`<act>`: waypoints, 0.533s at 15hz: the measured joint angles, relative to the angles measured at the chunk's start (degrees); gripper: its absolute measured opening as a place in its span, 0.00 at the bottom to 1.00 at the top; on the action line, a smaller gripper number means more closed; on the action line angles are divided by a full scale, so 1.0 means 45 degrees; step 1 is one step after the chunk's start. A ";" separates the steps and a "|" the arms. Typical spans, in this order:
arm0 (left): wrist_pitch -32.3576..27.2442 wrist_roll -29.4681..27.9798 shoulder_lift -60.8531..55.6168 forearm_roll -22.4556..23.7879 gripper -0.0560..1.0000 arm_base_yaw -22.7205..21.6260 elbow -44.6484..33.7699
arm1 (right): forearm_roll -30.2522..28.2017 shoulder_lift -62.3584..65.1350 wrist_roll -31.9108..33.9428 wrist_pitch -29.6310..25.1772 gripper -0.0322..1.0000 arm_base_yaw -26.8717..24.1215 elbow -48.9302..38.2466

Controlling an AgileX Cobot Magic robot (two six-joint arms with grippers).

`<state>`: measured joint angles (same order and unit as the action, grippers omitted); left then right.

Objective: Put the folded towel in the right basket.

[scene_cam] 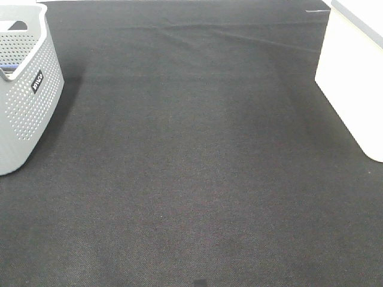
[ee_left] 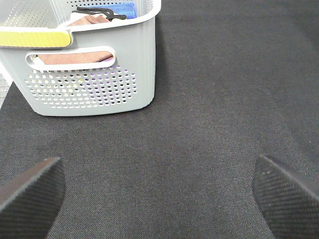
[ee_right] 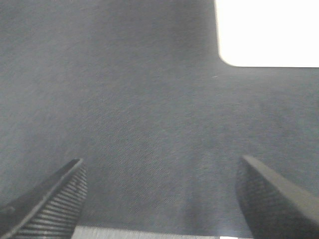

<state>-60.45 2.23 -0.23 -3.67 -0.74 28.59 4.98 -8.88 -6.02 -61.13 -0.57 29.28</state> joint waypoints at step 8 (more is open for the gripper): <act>0.0000 0.0000 0.0000 0.0000 0.97 0.0000 0.0000 | 0.0000 0.2050 0.0000 0.0013 0.78 -0.0318 0.0000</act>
<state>-60.45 2.23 -0.23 -3.67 -0.74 28.59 4.98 0.34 -6.02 -61.08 -2.01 29.28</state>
